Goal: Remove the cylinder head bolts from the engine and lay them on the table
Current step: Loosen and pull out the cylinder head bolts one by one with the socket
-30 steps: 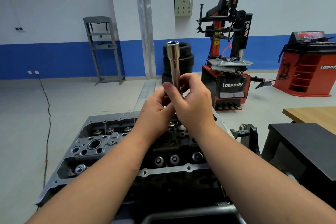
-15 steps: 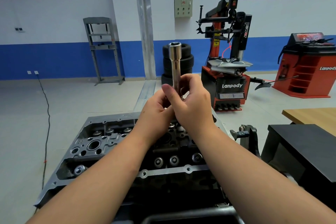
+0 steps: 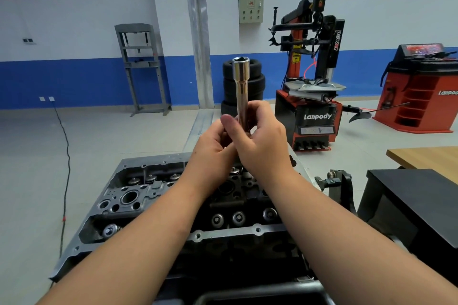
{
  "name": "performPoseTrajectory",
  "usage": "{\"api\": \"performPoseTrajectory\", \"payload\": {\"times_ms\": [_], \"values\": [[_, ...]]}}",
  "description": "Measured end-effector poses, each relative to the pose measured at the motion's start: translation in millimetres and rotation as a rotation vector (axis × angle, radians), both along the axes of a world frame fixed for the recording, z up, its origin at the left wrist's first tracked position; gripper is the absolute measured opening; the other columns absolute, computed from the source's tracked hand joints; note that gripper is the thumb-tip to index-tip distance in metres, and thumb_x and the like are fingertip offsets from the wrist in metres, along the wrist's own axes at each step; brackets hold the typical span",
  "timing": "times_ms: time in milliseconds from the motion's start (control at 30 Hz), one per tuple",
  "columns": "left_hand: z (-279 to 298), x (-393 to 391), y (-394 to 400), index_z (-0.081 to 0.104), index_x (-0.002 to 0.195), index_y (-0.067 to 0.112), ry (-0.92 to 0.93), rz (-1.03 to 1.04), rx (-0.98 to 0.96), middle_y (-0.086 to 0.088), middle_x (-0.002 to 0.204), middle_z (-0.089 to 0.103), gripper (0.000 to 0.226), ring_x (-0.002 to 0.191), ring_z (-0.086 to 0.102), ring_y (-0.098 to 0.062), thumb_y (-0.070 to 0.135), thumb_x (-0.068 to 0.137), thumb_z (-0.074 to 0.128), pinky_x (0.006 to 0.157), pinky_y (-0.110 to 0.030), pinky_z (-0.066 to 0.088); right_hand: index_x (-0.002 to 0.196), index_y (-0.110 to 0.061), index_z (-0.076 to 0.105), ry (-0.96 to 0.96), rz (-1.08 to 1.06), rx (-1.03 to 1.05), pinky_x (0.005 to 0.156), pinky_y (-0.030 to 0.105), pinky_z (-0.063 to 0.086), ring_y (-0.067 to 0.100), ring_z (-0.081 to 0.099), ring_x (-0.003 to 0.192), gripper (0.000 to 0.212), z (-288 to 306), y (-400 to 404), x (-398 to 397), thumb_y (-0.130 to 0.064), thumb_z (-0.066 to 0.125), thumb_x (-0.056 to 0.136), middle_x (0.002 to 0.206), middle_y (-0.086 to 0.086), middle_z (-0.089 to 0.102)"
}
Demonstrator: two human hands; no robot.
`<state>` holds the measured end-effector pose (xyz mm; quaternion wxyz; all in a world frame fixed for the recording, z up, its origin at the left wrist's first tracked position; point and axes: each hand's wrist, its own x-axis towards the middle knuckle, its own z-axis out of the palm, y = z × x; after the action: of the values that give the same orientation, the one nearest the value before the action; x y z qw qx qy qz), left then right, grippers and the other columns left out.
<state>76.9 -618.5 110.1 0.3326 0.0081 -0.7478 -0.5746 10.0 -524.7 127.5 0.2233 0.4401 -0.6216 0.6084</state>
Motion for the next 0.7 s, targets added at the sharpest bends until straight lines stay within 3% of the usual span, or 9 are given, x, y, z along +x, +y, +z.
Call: {"api": "performPoseTrajectory", "payload": {"times_ms": [100,233,367,467,533,600,700], "values": [[-1.3,-0.3,0.2,0.070,0.108,0.033,0.005,-0.023,0.016,0.002,0.099,0.078,0.012,0.090,0.074,-0.014,0.038,0.098,0.066,0.077,-0.033,0.061,0.089,-0.023,0.056,0.005,-0.027,-0.020,0.064,0.012,0.040,0.009,0.057,0.075,0.015,-0.4,-0.8,-2.1,-0.037,0.059,0.095,0.077,-0.010,0.059],[-0.1,1.2,3.0,0.068,0.121,0.035,-0.029,-0.103,0.005,0.009,0.113,0.077,0.027,0.110,0.071,-0.009,0.045,0.106,0.048,0.091,-0.028,0.058,0.090,-0.024,0.058,-0.019,-0.035,0.039,0.071,0.014,0.039,0.014,0.055,0.088,0.022,-0.5,-2.5,-3.4,-0.041,0.046,0.098,0.081,-0.014,0.058],[0.1,1.6,1.5,0.069,0.115,0.035,-0.024,-0.022,-0.060,0.010,0.105,0.077,0.018,0.099,0.072,-0.009,0.041,0.106,0.055,0.083,-0.032,0.060,0.092,-0.023,0.058,-0.029,-0.007,0.012,0.070,0.023,0.044,0.014,0.059,0.082,0.022,0.1,-1.9,-1.4,-0.042,0.047,0.098,0.079,-0.012,0.059],[0.3,0.9,0.1,0.067,0.111,0.032,-0.006,0.005,-0.021,0.007,0.102,0.077,0.011,0.093,0.074,-0.013,0.034,0.101,0.066,0.079,-0.033,0.063,0.095,-0.024,0.056,-0.010,-0.025,-0.016,0.069,0.013,0.043,0.007,0.058,0.080,0.020,0.1,-1.3,-1.0,-0.044,0.059,0.094,0.082,-0.012,0.060],[0.1,0.7,0.3,0.067,0.110,0.029,0.001,0.002,0.000,0.005,0.099,0.078,0.009,0.089,0.075,-0.013,0.032,0.101,0.067,0.075,-0.032,0.062,0.092,-0.021,0.057,0.012,-0.055,-0.034,0.067,0.014,0.043,0.008,0.058,0.077,0.019,-0.4,-1.5,-2.1,-0.040,0.061,0.094,0.081,-0.007,0.061],[-0.6,1.0,0.9,0.068,0.113,0.032,-0.001,-0.023,-0.001,0.007,0.103,0.078,0.012,0.095,0.074,-0.012,0.035,0.104,0.061,0.080,-0.031,0.062,0.091,-0.017,0.060,0.026,-0.069,-0.041,0.068,0.018,0.043,0.015,0.059,0.078,0.021,-1.3,-1.9,-2.5,-0.037,0.058,0.096,0.081,-0.002,0.062],[-0.4,2.6,2.4,0.067,0.123,0.034,-0.022,-0.090,0.003,0.011,0.114,0.076,0.024,0.111,0.070,-0.006,0.039,0.109,0.047,0.093,-0.026,0.058,0.095,-0.010,0.065,0.015,-0.082,-0.007,0.073,0.012,0.039,0.016,0.056,0.084,0.031,-1.8,-2.4,-2.9,-0.036,0.048,0.099,0.082,-0.009,0.057]]}}
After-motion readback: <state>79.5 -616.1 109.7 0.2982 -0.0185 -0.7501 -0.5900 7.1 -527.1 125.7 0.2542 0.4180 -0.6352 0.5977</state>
